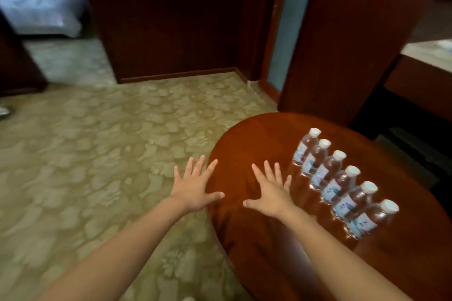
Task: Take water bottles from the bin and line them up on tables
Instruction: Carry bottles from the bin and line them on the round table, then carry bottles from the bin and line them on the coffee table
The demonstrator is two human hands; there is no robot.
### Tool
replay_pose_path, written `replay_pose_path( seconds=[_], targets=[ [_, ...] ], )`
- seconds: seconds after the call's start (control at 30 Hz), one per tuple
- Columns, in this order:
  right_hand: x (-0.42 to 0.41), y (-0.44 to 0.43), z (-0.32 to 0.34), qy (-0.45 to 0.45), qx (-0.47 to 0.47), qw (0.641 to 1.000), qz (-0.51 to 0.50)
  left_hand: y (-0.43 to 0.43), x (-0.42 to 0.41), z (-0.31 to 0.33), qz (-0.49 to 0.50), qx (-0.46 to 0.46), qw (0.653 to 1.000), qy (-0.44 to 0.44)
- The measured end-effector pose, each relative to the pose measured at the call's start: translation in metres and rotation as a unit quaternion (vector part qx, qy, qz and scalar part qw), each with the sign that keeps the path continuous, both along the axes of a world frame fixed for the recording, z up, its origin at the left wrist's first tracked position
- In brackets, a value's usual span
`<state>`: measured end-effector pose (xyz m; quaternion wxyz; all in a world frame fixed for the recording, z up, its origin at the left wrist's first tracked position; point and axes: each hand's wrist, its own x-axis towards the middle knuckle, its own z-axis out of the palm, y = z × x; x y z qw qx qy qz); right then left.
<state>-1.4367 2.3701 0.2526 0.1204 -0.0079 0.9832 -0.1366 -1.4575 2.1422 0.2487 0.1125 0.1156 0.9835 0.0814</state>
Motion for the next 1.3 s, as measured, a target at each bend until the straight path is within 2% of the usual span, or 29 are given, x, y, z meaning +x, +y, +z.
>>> replay_pose_path(
  seconds=[0.23,0.63,0.93,1.3],
  targets=[
    [-0.009,-0.12,0.0,0.0,-0.026,0.985,0.172,-0.106,0.065,0.003,0.165,-0.036,0.986,-0.007],
    [0.026,-0.394,0.008,0.013,-0.011,0.916,0.4,-0.324,0.185,0.008,0.366,-0.036,0.93,0.01],
    [0.091,-0.636,0.013,0.021,-0.012,0.851,0.525,-0.522,0.294,0.013,0.496,-0.049,0.867,0.003],
    [0.18,-0.845,0.002,-0.009,0.009,0.757,0.654,-0.667,0.408,-0.004,0.636,-0.012,0.771,-0.006]
  ],
)
